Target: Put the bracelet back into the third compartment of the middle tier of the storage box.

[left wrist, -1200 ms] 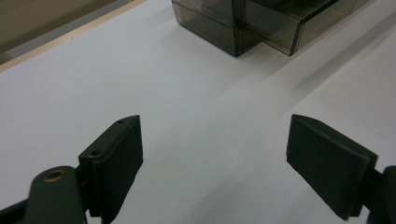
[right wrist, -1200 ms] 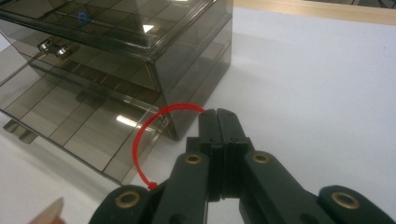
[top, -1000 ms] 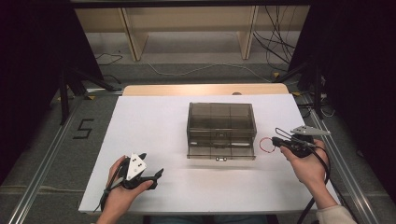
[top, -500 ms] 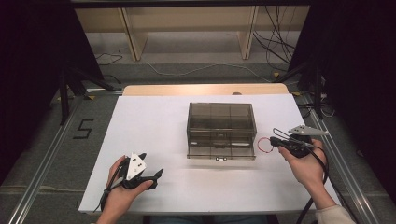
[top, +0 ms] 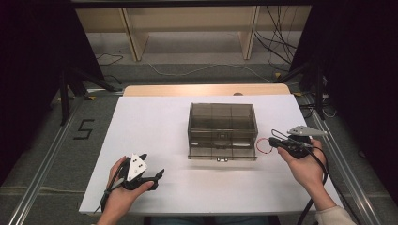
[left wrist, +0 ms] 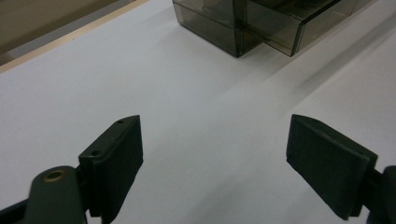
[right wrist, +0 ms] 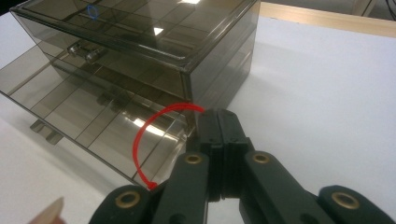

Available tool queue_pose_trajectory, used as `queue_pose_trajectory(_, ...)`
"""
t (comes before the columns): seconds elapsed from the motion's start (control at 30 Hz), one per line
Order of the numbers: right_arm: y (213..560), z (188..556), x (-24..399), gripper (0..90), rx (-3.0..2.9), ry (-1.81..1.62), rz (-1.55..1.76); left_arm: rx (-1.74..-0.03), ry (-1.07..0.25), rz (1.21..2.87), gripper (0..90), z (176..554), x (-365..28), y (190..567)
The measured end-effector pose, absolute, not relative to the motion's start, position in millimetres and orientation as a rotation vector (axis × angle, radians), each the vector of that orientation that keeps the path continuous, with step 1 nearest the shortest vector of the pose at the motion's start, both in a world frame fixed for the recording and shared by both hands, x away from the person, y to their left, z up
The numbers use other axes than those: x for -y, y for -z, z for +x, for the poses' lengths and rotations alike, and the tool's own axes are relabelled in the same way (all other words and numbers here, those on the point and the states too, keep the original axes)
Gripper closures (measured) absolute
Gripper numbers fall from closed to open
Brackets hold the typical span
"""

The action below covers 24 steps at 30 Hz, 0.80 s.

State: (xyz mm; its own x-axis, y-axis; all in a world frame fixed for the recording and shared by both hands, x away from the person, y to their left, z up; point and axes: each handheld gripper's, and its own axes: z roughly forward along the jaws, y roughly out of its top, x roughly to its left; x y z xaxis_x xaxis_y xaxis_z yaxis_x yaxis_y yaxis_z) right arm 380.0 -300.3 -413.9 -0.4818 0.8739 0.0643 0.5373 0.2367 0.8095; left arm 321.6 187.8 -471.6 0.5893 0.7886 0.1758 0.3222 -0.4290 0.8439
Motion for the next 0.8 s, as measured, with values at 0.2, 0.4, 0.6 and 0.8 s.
queue_pose_trajectory(0.2,413.3,379.9,297.9,90.0,-2.116,-1.135,1.286,-0.875,-0.73,2.015,18.4,321.8,-187.9,471.4)
queue_pose_trajectory(0.4,412.6,380.2,295.3,90.0,-2.123,-1.136,1.277,-0.876,-0.729,2.016,18.4,321.9,-187.9,471.5)
queue_pose_trajectory(0.6,412.0,380.4,291.9,90.0,-2.13,-1.137,1.273,-0.879,-0.729,2.008,18.4,321.9,-187.8,471.7)
queue_pose_trajectory(0.8,411.4,381.0,290.0,90.0,-2.131,-1.142,1.265,-0.879,-0.729,2.01,18.4,321.9,-187.8,471.7)
